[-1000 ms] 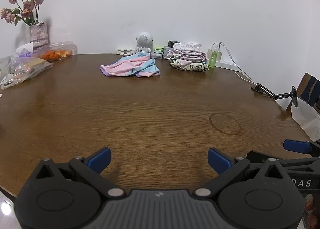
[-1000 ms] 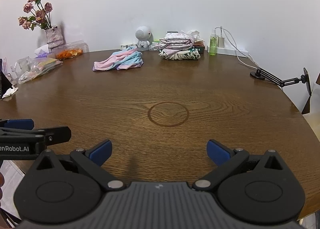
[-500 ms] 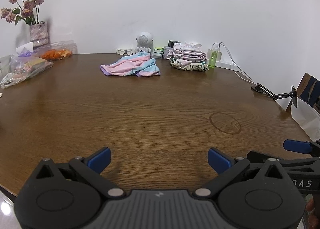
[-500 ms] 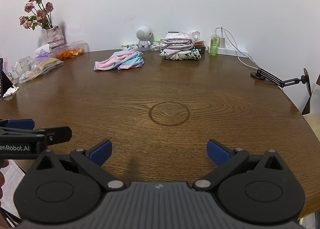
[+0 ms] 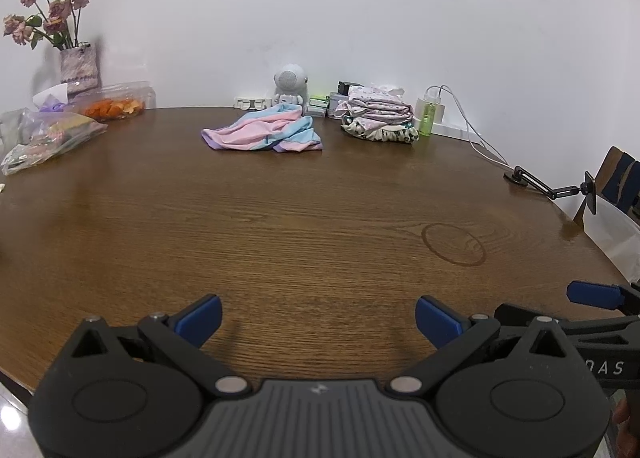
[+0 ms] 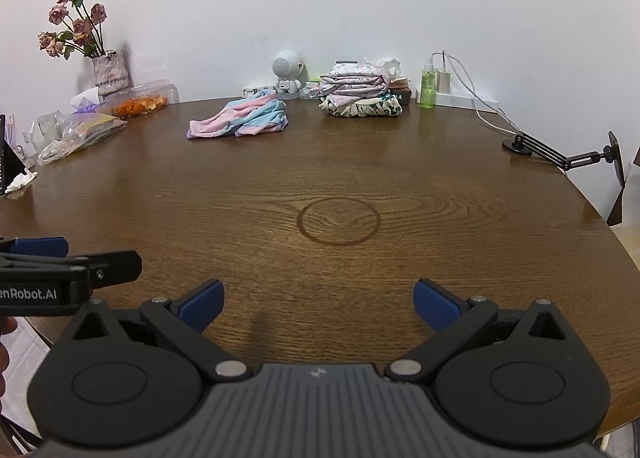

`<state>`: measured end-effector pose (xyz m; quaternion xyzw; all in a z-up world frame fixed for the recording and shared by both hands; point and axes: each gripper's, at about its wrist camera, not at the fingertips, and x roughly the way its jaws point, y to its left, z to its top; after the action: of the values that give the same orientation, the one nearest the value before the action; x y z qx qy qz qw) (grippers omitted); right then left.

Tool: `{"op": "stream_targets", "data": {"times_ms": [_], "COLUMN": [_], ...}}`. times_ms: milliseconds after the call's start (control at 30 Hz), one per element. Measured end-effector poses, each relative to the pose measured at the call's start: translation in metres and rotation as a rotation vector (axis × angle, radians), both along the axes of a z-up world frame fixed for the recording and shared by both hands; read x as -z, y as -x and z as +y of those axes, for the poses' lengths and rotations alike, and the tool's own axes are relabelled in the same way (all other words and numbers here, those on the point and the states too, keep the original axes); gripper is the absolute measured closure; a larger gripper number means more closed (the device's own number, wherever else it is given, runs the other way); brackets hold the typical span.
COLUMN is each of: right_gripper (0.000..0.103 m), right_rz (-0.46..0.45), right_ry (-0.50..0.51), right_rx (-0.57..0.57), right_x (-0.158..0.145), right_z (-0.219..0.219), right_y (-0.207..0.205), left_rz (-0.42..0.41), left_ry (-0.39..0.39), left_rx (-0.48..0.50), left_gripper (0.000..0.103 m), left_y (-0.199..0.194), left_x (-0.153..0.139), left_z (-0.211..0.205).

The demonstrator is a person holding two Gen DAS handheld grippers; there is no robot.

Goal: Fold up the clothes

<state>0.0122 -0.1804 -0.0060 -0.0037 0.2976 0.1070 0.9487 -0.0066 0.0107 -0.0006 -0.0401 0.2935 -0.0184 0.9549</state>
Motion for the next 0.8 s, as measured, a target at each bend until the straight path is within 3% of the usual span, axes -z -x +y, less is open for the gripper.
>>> {"op": "stream_targets", "data": {"times_ms": [800], "right_gripper": [0.0], "right_rz": [-0.013], "right_ry": [-0.001], "right_rx": [0.002], "right_x": [0.0003], "right_z": [-0.0021], "right_y": [-0.0004], "left_rz": [-0.008], "left_ry": [-0.019], "left_rx": [0.006], "left_gripper": [0.0], "left_y": [-0.0007], "left_x": [-0.0059], "left_z": [-0.0047]}}
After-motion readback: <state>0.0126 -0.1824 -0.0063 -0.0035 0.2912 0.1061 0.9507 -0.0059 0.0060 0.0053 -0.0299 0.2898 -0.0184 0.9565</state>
